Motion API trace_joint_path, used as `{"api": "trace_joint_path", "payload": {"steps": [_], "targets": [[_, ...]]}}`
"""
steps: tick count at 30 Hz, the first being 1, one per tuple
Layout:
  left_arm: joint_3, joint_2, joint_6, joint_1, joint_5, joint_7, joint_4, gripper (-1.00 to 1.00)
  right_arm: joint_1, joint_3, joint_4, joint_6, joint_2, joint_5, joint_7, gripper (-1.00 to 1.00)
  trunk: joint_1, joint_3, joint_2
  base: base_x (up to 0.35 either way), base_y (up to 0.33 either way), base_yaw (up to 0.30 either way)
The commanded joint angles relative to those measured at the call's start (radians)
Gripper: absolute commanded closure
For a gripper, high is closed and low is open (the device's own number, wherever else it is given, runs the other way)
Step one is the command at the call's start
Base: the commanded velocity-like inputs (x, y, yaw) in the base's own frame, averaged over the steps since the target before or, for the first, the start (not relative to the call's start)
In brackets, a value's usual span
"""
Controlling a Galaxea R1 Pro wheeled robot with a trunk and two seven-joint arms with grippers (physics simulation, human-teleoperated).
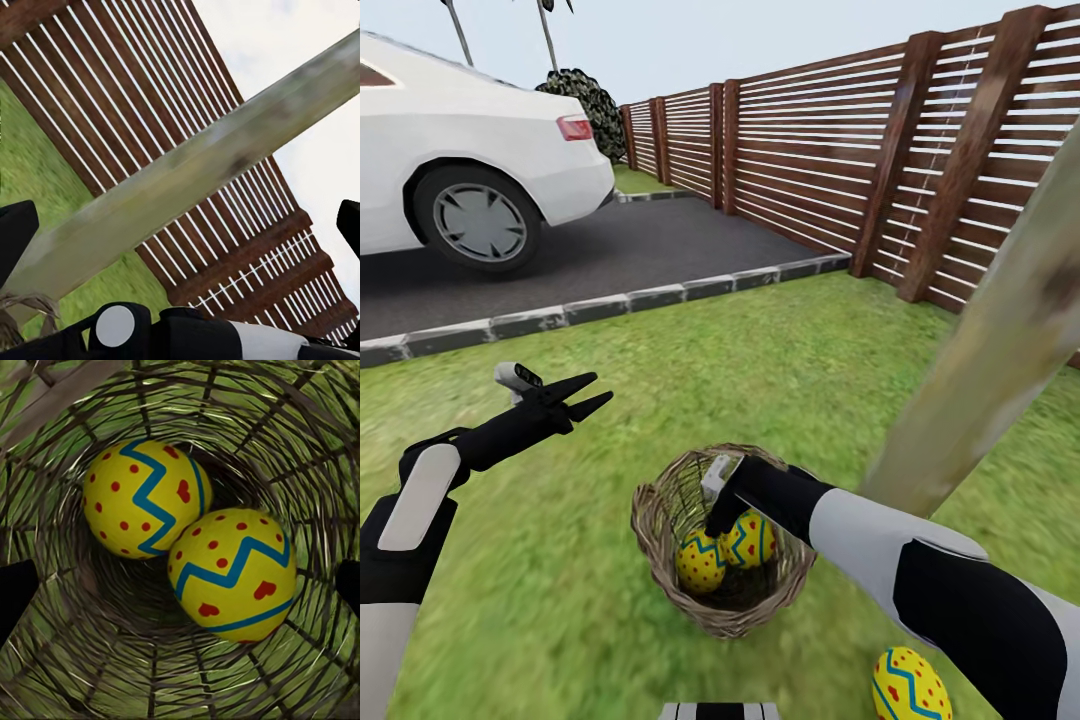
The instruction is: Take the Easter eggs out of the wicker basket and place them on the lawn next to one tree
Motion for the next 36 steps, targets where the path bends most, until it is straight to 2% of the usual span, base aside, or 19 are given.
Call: {"api": "trace_joint_path", "payload": {"steps": [1, 7, 13, 36], "targets": [[0.0, 0.0, 0.004, -0.001, -0.002, -0.004, 0.0, -1.0, -0.001, 0.004, -0.001, 0.003, 0.0, 0.0, 0.002, -1.0, 0.0, -0.001, 0.0, 0.315, 0.001, 0.0], [0.0, 0.0, 0.004, -0.001, -0.002, -0.004, 0.0, -1.0, -0.001, 0.004, 0.001, 0.004, -0.001, 0.0, 0.0, -1.0, 0.0, -0.001, 0.0, 0.305, 0.0, 0.0], [0.0, 0.0, 0.003, -0.001, -0.002, -0.004, 0.0, -1.0, -0.001, 0.003, 0.01, 0.006, -0.002, -0.002, 0.0, -1.0, 0.0, -0.001, 0.0, 0.057, 0.0, 0.0], [0.0, 0.0, 0.004, -0.001, -0.002, -0.011, 0.0, -1.0, 0.001, 0.006, 0.012, 0.011, -0.002, 0.003, -0.011, -1.0, 0.011, -0.09, -0.006, 0.0, 0.0, 0.0]]}}
